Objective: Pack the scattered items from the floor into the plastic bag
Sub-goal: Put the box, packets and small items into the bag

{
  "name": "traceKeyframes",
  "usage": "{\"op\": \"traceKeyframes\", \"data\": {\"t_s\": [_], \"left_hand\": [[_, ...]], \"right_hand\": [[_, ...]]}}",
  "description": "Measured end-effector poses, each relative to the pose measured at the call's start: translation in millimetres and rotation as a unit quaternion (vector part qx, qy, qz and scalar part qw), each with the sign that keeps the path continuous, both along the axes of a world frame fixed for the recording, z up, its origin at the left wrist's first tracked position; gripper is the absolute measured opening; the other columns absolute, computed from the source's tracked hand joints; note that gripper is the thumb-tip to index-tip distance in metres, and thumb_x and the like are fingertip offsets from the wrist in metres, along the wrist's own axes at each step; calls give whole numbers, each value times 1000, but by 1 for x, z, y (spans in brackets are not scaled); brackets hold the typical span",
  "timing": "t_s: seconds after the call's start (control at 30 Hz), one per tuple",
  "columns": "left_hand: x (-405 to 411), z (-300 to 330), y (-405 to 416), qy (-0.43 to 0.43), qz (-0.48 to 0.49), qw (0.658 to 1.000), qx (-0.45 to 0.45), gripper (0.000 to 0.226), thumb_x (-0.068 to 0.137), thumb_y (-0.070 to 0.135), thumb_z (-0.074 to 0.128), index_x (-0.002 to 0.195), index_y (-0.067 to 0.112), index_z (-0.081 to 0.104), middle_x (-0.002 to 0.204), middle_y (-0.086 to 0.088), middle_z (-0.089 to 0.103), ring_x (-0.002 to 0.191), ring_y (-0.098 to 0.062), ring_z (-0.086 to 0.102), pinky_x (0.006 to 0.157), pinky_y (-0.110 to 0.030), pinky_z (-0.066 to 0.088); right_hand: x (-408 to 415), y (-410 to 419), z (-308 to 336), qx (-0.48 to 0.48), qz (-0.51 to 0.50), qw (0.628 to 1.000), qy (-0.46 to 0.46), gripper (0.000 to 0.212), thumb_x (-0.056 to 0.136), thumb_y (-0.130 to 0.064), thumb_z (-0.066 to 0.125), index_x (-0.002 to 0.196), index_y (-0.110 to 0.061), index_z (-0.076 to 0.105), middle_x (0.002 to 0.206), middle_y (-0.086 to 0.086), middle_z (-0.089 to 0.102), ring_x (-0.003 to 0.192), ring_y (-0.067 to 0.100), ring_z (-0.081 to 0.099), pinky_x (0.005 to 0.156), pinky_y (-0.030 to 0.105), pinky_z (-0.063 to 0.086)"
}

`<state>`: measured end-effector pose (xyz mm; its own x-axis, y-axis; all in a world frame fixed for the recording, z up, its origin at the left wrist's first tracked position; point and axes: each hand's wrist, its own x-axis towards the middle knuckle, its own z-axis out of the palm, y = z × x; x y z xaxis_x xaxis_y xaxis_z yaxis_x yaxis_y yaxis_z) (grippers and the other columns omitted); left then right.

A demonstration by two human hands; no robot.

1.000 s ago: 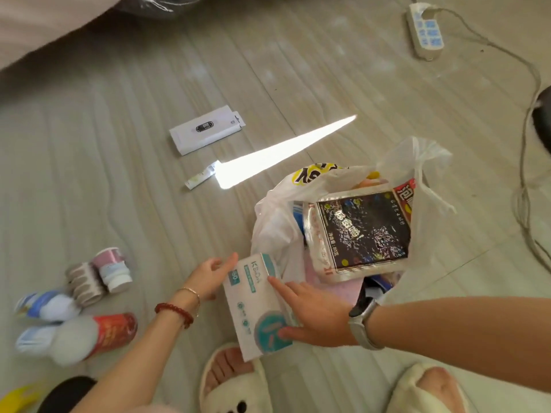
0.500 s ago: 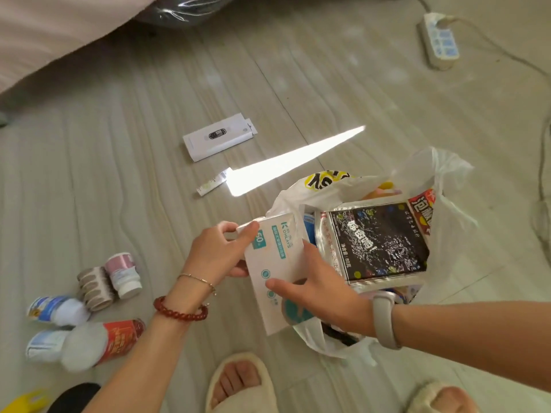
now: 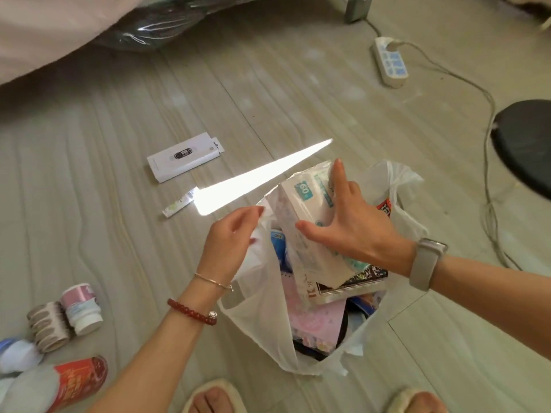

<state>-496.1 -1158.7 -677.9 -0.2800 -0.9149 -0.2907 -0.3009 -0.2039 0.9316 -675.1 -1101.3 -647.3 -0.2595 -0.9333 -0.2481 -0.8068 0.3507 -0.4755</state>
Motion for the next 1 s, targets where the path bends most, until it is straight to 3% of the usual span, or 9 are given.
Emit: {"op": "traceKeyframes", "data": {"t_s": [0.07, 0.13, 0.23, 0.33, 0.47, 0.6, 0.73, 0.9, 1.0], "left_hand": [[9, -29, -8, -203, -13, 977, -65, 45, 87, 45, 49, 125, 21, 47, 130, -4, 48, 125, -26, 42, 98, -34, 43], [14, -51, -10, -240, -60, 968, 46, 75, 81, 60, 45, 140, 17, 28, 144, -5, 35, 133, -27, 33, 107, -40, 32], [15, -56, -9, -181, -90, 975, 90, 52, 83, 52, 46, 104, 8, 62, 98, -8, 62, 86, -18, 62, 76, -32, 49], [23, -44, -25, -87, 40, 994, 54, 29, 91, 26, 50, 66, 15, 60, 60, -4, 46, 40, -4, 49, 45, -22, 46], [31, -19, -51, -49, 138, 989, 7, 27, 88, 25, 56, 62, 18, 57, 60, -2, 50, 58, -17, 45, 62, -29, 40], [33, -2, -62, -57, 188, 980, -32, 22, 85, 25, 60, 63, 23, 59, 65, 0, 54, 72, -22, 50, 72, -37, 44], [33, 8, -66, -40, 202, 978, -24, 24, 86, 25, 59, 63, 20, 59, 68, -6, 54, 72, -22, 50, 69, -38, 45], [21, 13, -66, -34, 212, 977, -5, 23, 86, 23, 58, 64, 21, 53, 66, -2, 51, 61, -19, 50, 52, -27, 42], [25, 7, -63, -66, 214, 974, -16, 23, 85, 24, 58, 64, 20, 52, 65, 0, 51, 68, -23, 50, 62, -31, 42]], "right_hand": [[-8, -3, 1, 19, 19, 999, 46, 109, 71, -67, 53, 141, -24, -19, 130, 11, 39, 91, 27, 54, 70, 37, 49], [-9, -1, -4, 39, 69, 991, 103, 108, 71, -68, 51, 142, -23, -16, 126, 10, 41, 86, 24, 53, 64, 33, 43], [0, 8, -21, 90, 138, 976, 142, 106, 73, -67, 49, 143, -21, -15, 133, 10, 36, 100, 25, 54, 69, 32, 44], [6, 3, -33, 64, 158, 978, 122, 95, 74, -63, 51, 143, -22, -1, 140, 5, 27, 117, 25, 44, 82, 37, 47], [21, -12, -41, -5, 231, 965, 124, 80, 77, -62, 50, 137, -19, 21, 148, 5, 16, 126, 27, 33, 101, 42, 37], [25, -7, -43, 1, 312, 938, 151, 90, 78, -63, 48, 144, -14, 11, 153, 4, 7, 128, 28, 26, 103, 47, 34], [21, -3, -41, 38, 292, 952, 79, 84, 83, -54, 52, 146, -22, 8, 155, -6, -5, 134, 22, 21, 100, 40, 39], [32, -4, -36, 44, 302, 951, -45, 56, 92, -34, 50, 142, -22, 29, 154, -1, 16, 137, 20, 26, 109, 34, 32], [15, 4, -39, -69, 391, 915, 67, 47, 91, -35, 42, 136, -20, 39, 144, 6, 40, 131, 24, 38, 106, 45, 38]]}}
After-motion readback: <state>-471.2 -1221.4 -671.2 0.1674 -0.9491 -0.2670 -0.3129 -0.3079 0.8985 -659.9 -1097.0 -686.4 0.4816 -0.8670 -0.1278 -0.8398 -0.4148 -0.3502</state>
